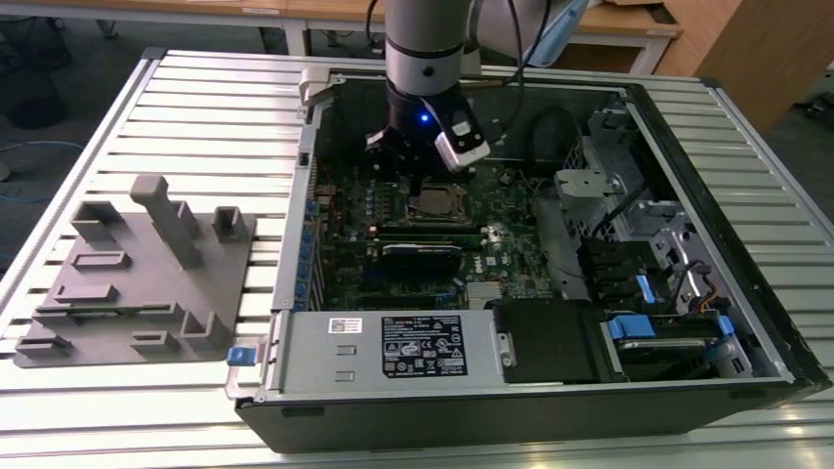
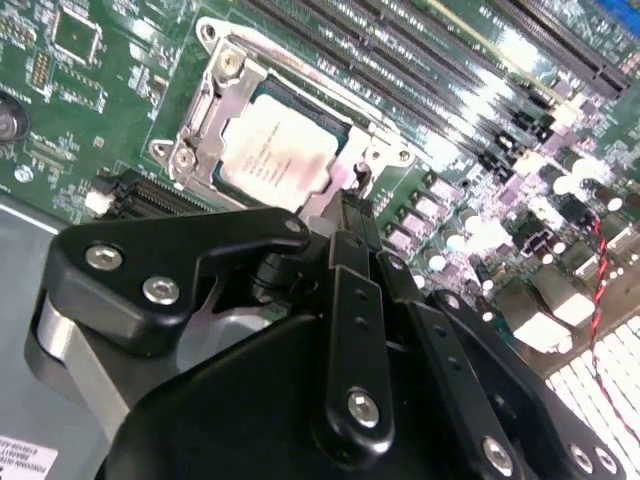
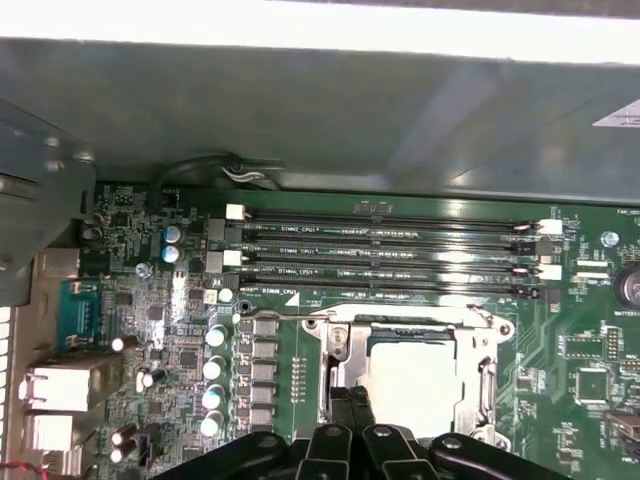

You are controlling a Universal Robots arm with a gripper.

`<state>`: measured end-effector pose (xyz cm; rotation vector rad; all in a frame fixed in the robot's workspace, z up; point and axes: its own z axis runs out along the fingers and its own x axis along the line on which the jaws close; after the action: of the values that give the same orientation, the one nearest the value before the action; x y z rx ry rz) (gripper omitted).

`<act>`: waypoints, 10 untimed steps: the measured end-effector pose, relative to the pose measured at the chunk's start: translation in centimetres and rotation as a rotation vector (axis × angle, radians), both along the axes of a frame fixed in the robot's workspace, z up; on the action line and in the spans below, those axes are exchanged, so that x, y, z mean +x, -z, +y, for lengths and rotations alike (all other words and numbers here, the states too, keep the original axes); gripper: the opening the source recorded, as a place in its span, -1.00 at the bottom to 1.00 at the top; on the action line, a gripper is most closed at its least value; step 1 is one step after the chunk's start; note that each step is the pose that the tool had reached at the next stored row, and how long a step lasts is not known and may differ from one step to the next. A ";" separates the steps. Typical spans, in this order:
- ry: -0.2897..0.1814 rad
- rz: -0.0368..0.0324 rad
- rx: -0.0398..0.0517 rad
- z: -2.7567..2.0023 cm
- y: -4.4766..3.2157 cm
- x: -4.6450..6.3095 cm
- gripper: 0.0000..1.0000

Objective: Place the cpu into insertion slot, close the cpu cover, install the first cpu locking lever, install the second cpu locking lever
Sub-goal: 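Close the cpu cover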

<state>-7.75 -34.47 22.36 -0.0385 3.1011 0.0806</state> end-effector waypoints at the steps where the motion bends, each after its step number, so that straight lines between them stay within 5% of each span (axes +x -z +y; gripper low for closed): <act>1: 0.000 0.0000 0.0000 0.00 0.00 0.0 -0.79; 10: 0.000 0.0002 -0.0002 0.00 -0.01 2.1 -0.79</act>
<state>-5.66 -34.47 22.37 -0.0384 3.1014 0.0803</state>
